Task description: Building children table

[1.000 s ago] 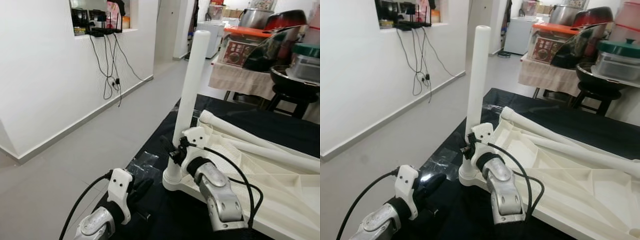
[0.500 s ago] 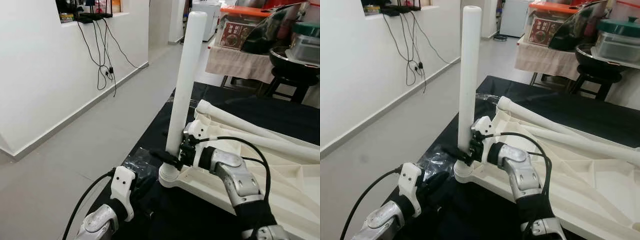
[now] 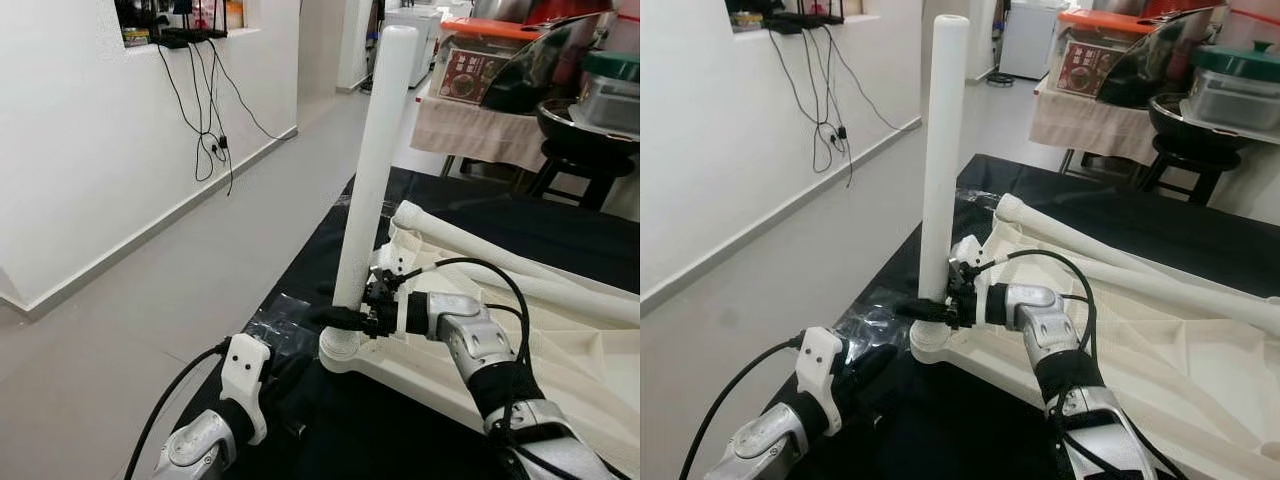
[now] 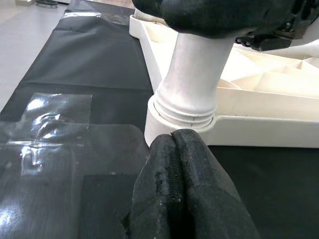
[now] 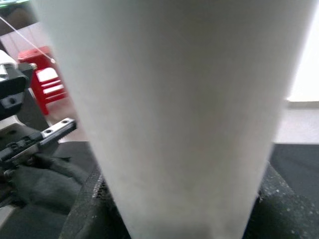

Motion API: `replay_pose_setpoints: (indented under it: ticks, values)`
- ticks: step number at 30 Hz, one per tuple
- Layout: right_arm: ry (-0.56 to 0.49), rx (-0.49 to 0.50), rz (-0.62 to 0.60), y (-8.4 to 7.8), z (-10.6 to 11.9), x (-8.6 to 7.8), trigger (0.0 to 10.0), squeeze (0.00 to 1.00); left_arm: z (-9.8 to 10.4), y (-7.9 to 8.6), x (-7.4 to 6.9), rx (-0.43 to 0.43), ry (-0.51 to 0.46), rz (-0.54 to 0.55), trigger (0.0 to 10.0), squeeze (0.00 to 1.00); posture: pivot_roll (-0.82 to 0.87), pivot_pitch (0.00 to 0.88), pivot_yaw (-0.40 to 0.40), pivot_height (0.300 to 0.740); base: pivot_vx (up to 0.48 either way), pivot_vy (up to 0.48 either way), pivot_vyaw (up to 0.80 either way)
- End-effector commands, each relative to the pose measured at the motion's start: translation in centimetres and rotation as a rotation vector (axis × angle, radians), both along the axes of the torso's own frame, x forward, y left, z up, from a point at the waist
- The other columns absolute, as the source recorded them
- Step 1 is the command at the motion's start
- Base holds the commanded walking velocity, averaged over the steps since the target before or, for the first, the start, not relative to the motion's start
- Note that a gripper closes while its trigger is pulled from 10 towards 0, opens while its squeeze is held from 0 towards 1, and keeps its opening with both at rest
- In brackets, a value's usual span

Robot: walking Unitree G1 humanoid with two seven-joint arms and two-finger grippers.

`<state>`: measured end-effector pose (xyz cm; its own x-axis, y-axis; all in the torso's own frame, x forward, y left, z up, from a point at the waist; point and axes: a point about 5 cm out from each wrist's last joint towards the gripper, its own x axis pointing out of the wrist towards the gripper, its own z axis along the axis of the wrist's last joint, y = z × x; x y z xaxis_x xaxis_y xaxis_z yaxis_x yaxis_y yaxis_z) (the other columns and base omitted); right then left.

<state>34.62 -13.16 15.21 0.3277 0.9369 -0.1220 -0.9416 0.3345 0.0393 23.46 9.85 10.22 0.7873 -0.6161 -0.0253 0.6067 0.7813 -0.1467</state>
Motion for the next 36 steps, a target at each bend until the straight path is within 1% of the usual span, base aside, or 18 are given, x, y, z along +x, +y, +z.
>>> replay_pose_setpoints:
  ticks: [1,9,11,12,13,14,17,21,22,23,24,26,27,31,33,34,35,36]
  values:
    - [-0.017,0.059,-0.025,-0.5,0.6,0.3,0.0,0.0,-0.4,-0.1,-0.1,0.009,0.013,0.004,10.0,0.0,0.06,0.0,-0.086,0.74,0.0,0.0,0.0]
    - [-0.1,0.038,-0.174,-2.3,-0.1,-1.3,0.0,0.0,-0.3,0.0,-0.3,0.005,0.011,0.003,10.0,0.0,0.04,0.0,-0.084,0.74,0.0,0.0,0.0]
    - [-0.099,0.021,-0.888,-1.7,-1.2,-1.3,0.0,0.0,-0.2,0.3,-0.4,0.006,0.011,0.003,10.0,0.0,0.02,0.0,-0.083,0.74,0.0,0.0,0.0]
    - [-0.099,0.021,-0.888,-1.7,-1.2,-1.3,0.0,0.0,-0.2,0.3,-0.4,0.006,0.011,0.003,10.0,0.0,0.02,0.0,-0.083,0.74,0.0,0.0,0.0]
    - [-0.054,-0.056,-0.915,0.9,-3.1,-4.0,0.0,0.0,-0.1,0.4,-0.4,0.007,0.011,0.002,10.0,0.0,0.01,0.0,-0.073,0.74,0.0,0.0,0.0]
    - [-0.062,-0.055,-0.896,2.2,-2.9,-5.1,0.0,0.0,-0.2,0.5,-0.4,0.008,0.012,0.002,10.0,0.0,-0.01,0.0,-0.055,0.74,0.0,0.0,0.0]
    - [-0.054,-0.029,-0.808,2.9,-2.4,-5.1,0.0,0.0,-0.1,0.5,-0.4,0.007,0.013,0.0,10.0,0.0,0.01,0.0,-0.073,0.74,0.0,0.0,0.0]
    - [-0.007,-0.041,-0.837,2.6,-3.0,-4.3,0.0,0.0,-0.1,0.5,-0.4,0.004,0.013,0.001,10.0,0.0,0.03,0.0,-0.077,0.74,0.0,0.0,0.0]
    - [0.007,-0.053,-0.848,2.7,-3.3,-4.4,2.2,0.0,-0.1,0.5,-0.4,0.007,0.01,0.005,10.0,0.0,0.03,0.0,-0.078,0.74,0.0,0.0,0.0]
    - [0.007,-0.053,-0.848,2.7,-3.3,-4.4,2.2,0.0,-0.1,0.5,-0.4,0.007,0.01,0.005,10.0,0.0,0.03,0.0,-0.078,0.74,0.0,0.0,0.0]
    - [0.013,-0.048,-0.821,2.8,-3.4,-4.4,10.0,0.0,-0.1,0.5,-0.4,0.011,0.006,0.011,10.0,0.0,0.03,0.0,-0.076,0.74,0.0,0.0,0.0]
    - [0.008,-0.039,-0.809,2.9,-3.2,-4.4,10.0,0.0,-0.1,0.5,-0.4,0.011,0.006,0.012,10.0,0.0,0.03,0.0,-0.076,0.74,0.0,0.0,0.0]
    - [0.024,0.004,-0.7,3.2,-3.0,-4.2,10.0,1.0,-0.1,0.5,-0.3,0.008,0.009,0.01,10.0,0.0,0.02,0.0,-0.075,0.74,0.0,0.0,0.0]
    - [0.006,0.069,-0.498,3.5,-1.8,-4.3,10.0,1.0,-0.1,0.4,-0.2,0.004,0.013,0.005,10.0,0.0,0.03,0.0,-0.073,0.74,0.0,0.0,0.0]
    - [-0.049,0.068,-0.239,2.9,-0.8,-4.5,10.0,1.0,-0.1,0.2,-0.1,0.004,0.015,0.001,10.0,0.0,0.03,0.0,-0.076,0.74,0.0,0.0,0.0]
    - [-0.049,0.068,-0.239,2.9,-0.8,-4.5,10.0,1.0,-0.1,0.2,-0.1,0.004,0.015,0.001,10.0,0.0,0.03,0.0,-0.076,0.74,0.0,0.0,0.0]
    - [-0.048,0.057,-0.156,2.2,-0.7,-4.0,10.0,0.0,-0.2,0.2,-0.1,0.004,0.014,0.001,10.0,0.0,0.03,0.0,-0.079,0.74,0.0,0.0,0.0]
    - [-0.048,0.057,-0.156,2.2,-0.7,-4.0,10.0,0.0,-0.2,0.2,-0.1,0.004,0.014,0.001,10.0,0.0,0.03,0.0,-0.079,0.74,0.0,0.0,0.0]
